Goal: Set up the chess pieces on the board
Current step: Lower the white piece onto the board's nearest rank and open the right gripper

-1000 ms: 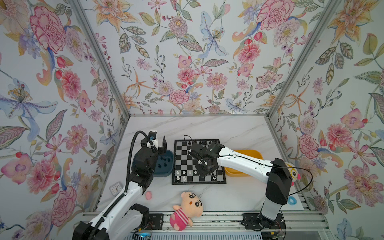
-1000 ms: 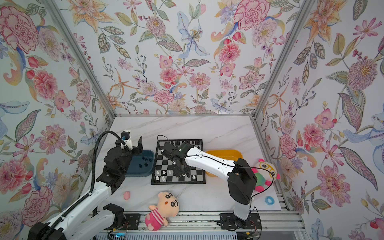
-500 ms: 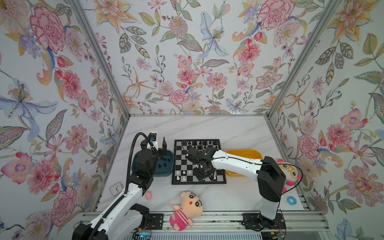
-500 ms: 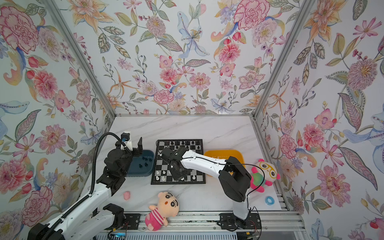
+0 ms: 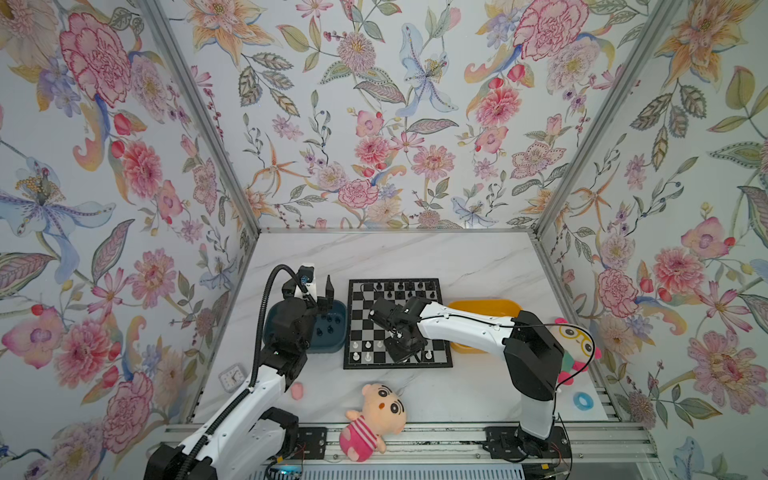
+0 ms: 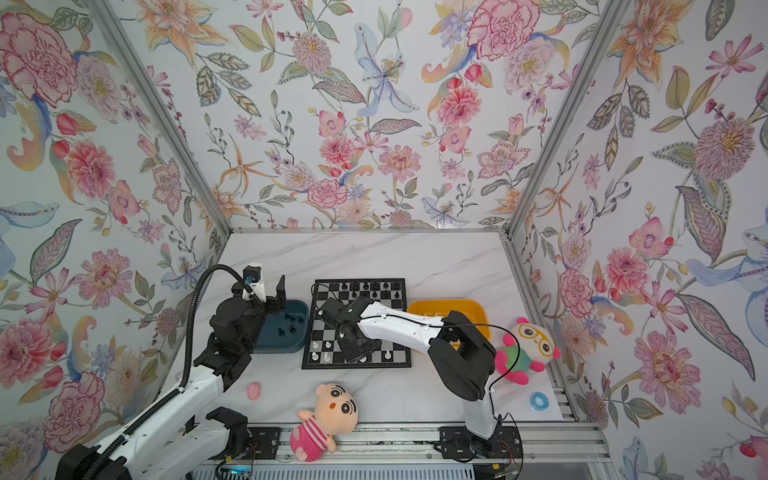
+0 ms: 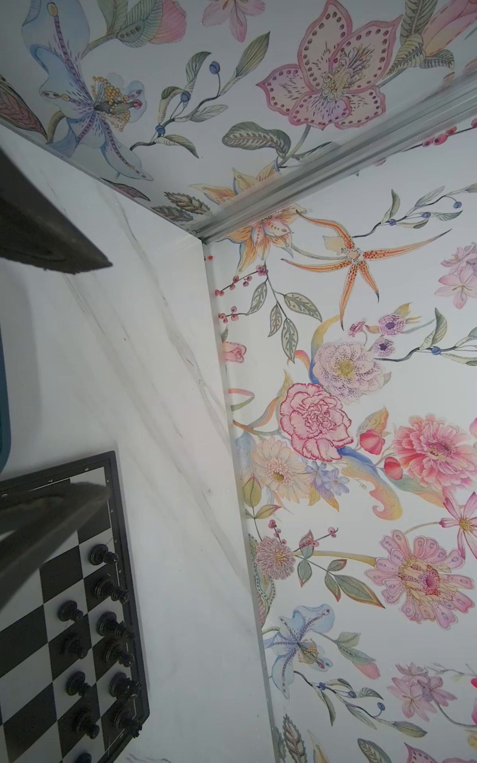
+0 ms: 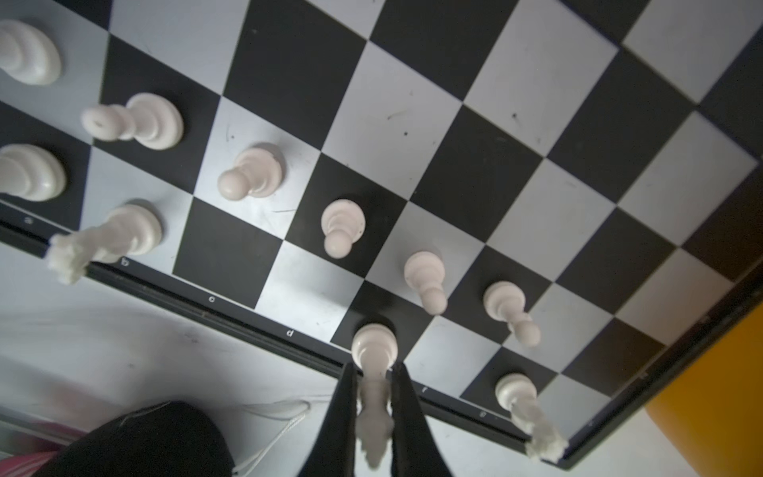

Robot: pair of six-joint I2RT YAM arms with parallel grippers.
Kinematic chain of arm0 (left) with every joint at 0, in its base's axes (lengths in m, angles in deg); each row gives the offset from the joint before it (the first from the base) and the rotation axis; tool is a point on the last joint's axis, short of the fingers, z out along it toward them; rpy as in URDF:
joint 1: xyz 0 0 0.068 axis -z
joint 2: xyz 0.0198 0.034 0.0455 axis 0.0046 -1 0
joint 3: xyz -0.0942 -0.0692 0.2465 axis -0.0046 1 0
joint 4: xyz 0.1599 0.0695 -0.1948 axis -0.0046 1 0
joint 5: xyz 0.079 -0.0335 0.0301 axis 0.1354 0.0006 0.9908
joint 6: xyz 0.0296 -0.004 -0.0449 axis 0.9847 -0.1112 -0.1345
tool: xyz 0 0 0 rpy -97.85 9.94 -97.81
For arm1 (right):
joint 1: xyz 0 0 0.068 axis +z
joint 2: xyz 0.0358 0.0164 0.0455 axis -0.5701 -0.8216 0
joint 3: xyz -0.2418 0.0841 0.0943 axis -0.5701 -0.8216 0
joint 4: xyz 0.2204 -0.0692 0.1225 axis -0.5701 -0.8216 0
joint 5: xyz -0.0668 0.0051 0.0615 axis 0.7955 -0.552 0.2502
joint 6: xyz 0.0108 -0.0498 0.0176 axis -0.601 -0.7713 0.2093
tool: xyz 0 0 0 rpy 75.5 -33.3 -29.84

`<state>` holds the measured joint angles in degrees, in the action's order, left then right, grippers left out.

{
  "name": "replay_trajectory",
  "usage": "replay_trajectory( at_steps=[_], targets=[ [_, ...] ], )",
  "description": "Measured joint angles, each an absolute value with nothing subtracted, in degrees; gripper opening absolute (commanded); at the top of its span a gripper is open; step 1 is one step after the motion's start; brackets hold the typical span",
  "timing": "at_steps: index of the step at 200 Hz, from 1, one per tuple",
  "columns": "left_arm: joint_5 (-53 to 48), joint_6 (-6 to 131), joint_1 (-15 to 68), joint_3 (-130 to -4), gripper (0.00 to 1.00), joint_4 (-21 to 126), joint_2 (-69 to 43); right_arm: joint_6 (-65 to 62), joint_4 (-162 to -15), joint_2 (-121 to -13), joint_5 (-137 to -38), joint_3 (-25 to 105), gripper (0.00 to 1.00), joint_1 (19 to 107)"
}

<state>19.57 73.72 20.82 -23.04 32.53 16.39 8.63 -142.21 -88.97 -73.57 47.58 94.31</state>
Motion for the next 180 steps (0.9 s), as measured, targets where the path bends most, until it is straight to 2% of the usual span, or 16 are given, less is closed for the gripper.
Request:
replay_trajectory(
  at_steps=[40,118,180],
  targets=[
    [19.55,73.72,20.86,-23.04,0.81,32.53,16.39,8.87,-142.21,-88.97,-73.57,47.58,0.0,94.31],
    [19.55,73.72,20.86,-23.04,0.81,32.53,16.17,9.81,-142.01,-88.97,-73.57,47.32,0.23,94.31],
    [19.55,73.74,20.86,-23.04,0.81,32.55,16.13,10.29,-141.99,-88.92,-73.42,46.92,0.28,94.37]
  ],
)
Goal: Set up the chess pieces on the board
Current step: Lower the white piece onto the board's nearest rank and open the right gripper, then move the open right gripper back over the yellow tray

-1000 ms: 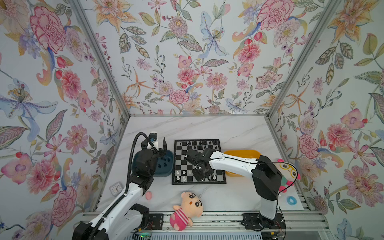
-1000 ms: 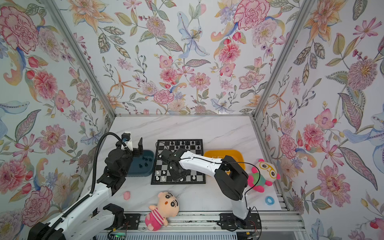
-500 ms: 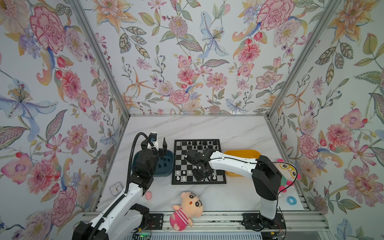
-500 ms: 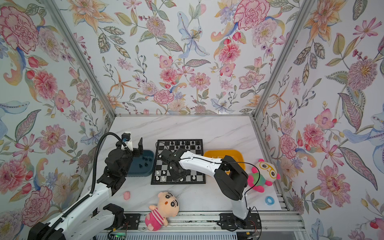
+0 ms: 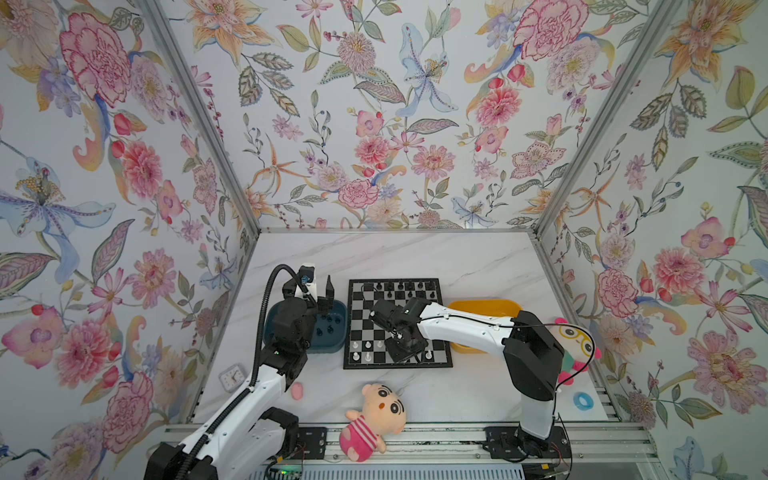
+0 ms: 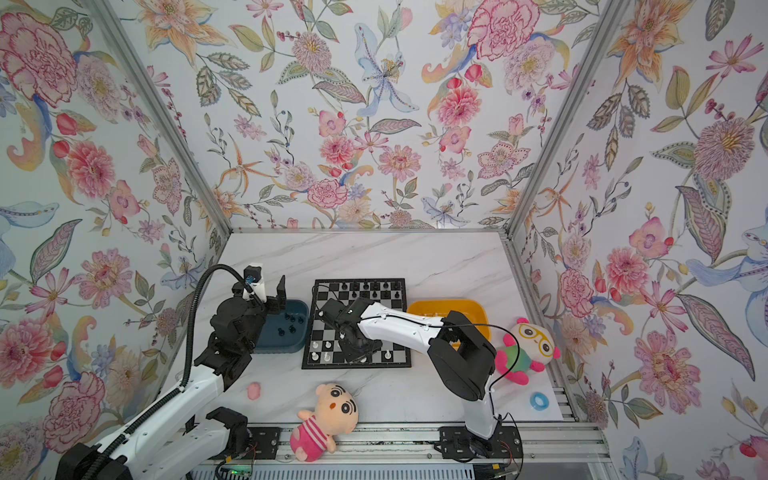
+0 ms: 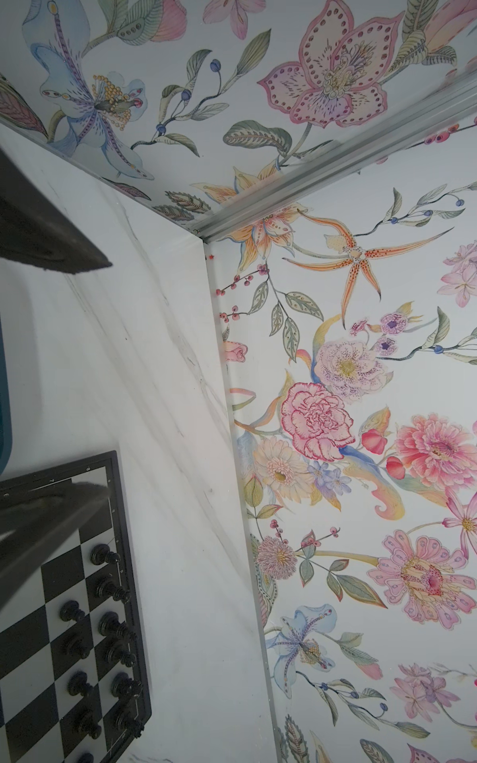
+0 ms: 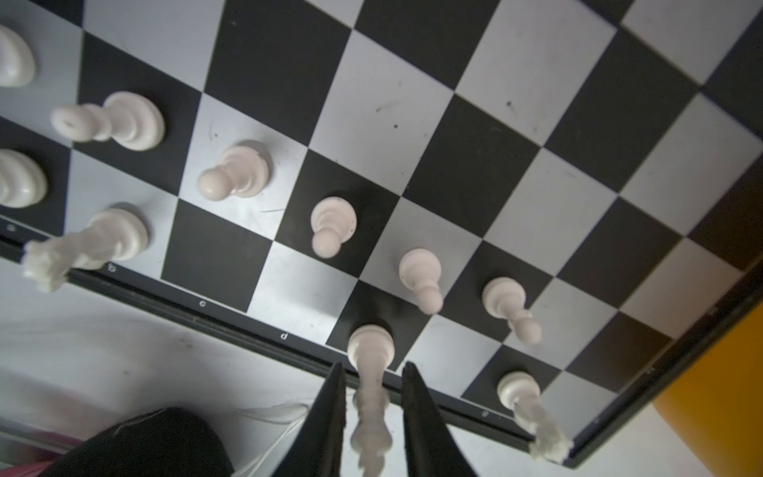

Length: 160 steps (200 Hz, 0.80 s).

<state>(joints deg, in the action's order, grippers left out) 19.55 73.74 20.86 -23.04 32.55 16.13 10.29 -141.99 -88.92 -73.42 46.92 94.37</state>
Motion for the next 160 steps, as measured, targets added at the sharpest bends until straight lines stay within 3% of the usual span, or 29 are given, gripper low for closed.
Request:
replay_trajectory(
  at_steps=[92,160],
  targets=[
    [19.55,73.72,20.86,-23.04,0.81,32.55,16.13,10.27,-144.83,-81.23,-68.96,48.19,0.34,92.93],
    [20.23,73.74,20.86,-23.95,0.82,33.89,13.2,5.46,-146.74,-70.26,-66.97,46.03,0.32,76.97]
  ],
)
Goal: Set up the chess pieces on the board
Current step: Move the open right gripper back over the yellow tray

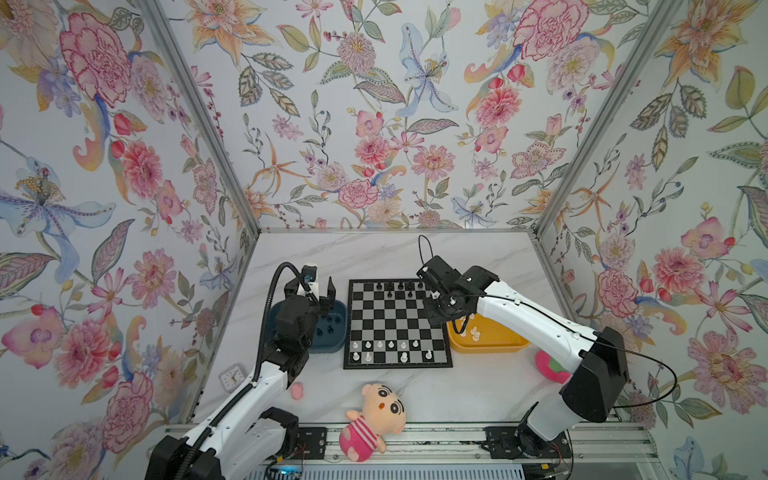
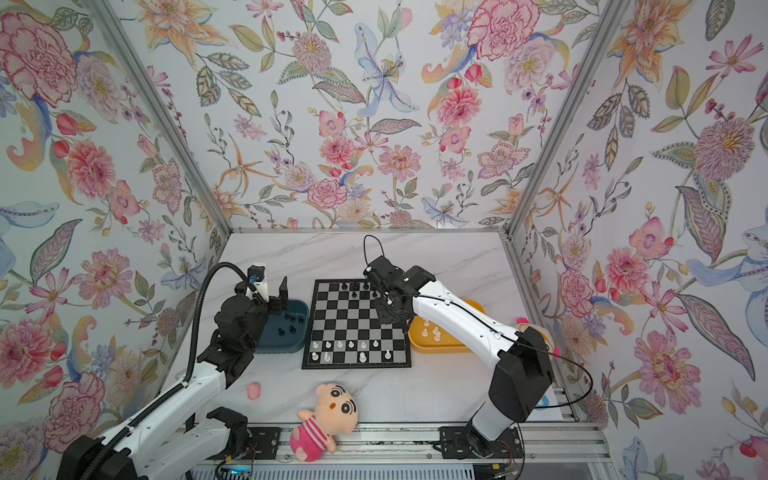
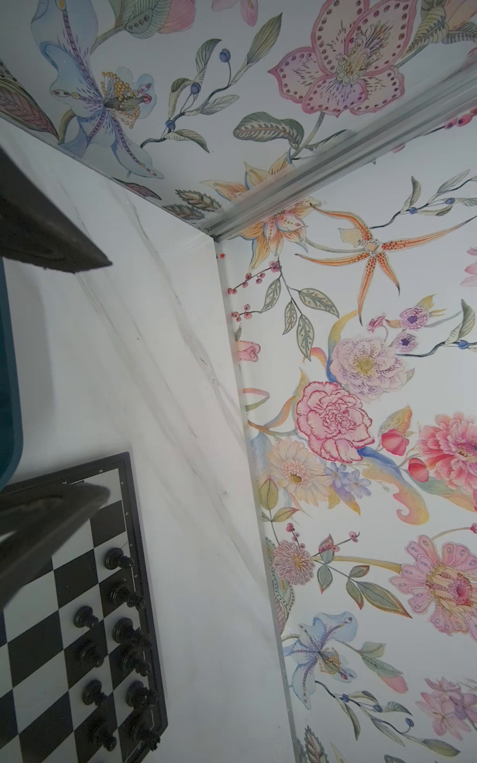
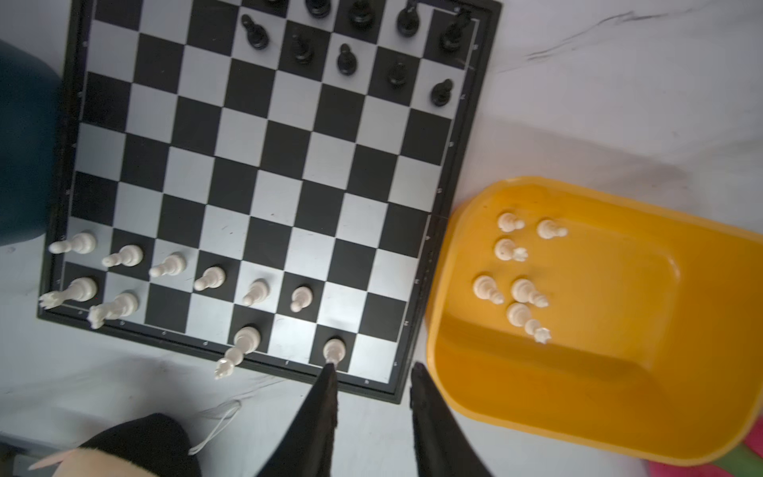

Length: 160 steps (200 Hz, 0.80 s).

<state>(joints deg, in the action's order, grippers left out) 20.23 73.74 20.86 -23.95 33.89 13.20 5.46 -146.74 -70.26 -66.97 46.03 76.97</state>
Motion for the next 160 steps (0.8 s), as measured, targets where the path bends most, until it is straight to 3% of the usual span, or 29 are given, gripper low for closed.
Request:
replay_trajectory(
  at_steps=[78,160],
  targets=[
    [22.55,73.72,20.86,-31.23,0.82,36.05,6.82,-2.78,-145.75,-70.39,-68.98,40.58,0.31,60.25],
    [22.55,73.68,20.86,-38.51,0.83,37.91,-1.9,-6.15,-141.21,-75.79,-73.37,36.3,0.28,55.82]
  ],
)
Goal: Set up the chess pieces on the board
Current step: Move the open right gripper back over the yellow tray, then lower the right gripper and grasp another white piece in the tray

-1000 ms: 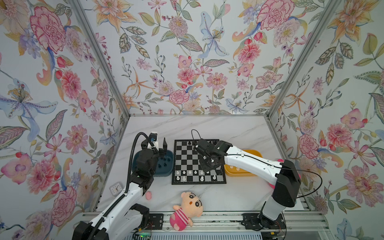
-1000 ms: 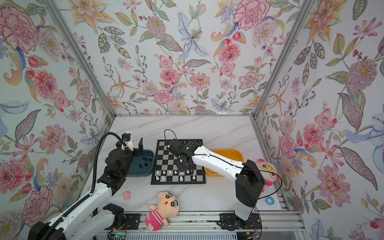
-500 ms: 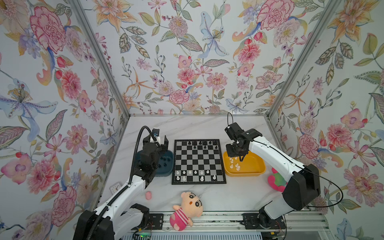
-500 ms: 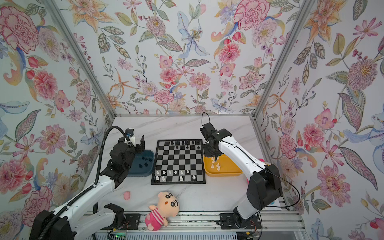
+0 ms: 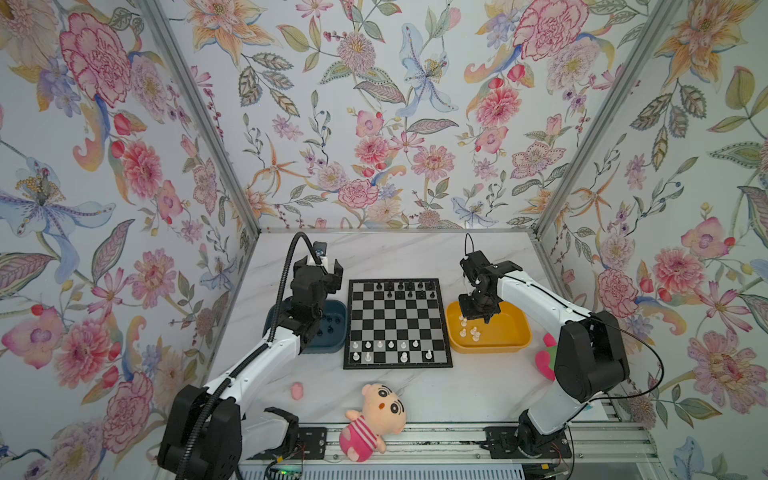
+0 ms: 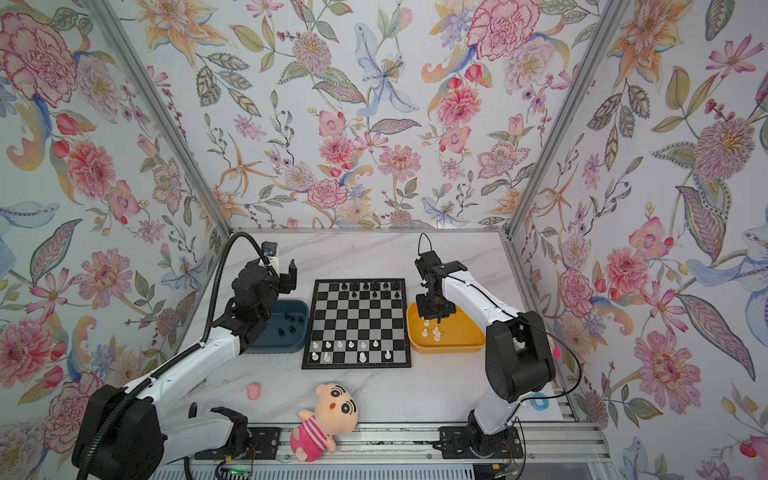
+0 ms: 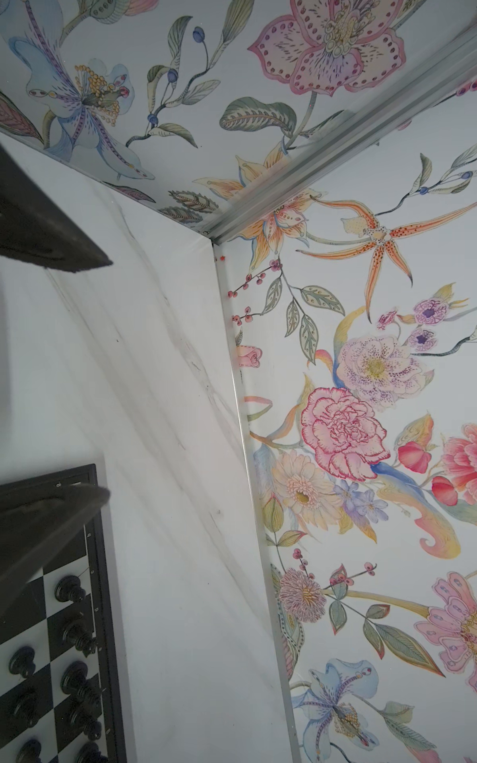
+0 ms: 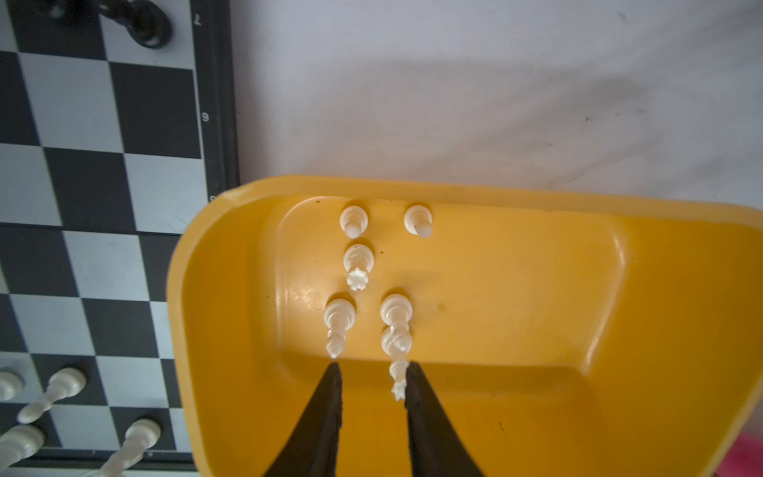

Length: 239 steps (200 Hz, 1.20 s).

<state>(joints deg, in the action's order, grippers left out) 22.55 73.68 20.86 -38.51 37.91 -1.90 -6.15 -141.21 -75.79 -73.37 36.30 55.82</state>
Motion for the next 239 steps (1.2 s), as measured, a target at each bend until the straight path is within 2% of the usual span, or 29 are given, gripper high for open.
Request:
replay_trajectory(
  at_steps=[104,173,239],
  targets=[
    [22.31,73.68,20.86,-42.4,0.83,38.94,-4.5,-6.72,-140.29,-75.96,-75.8,35.34,0.21,54.07],
    [21.89,73.48,20.86,-42.58,0.82,39.42,-4.5,-5.58,-139.35,-75.96,-76.72,33.48,0.22,58.77],
    [21.89,73.46,20.86,-42.58,0.82,40.03,-4.37,-5.21,-138.06,-76.88,-76.67,32.23,0.24,59.01]
  ],
)
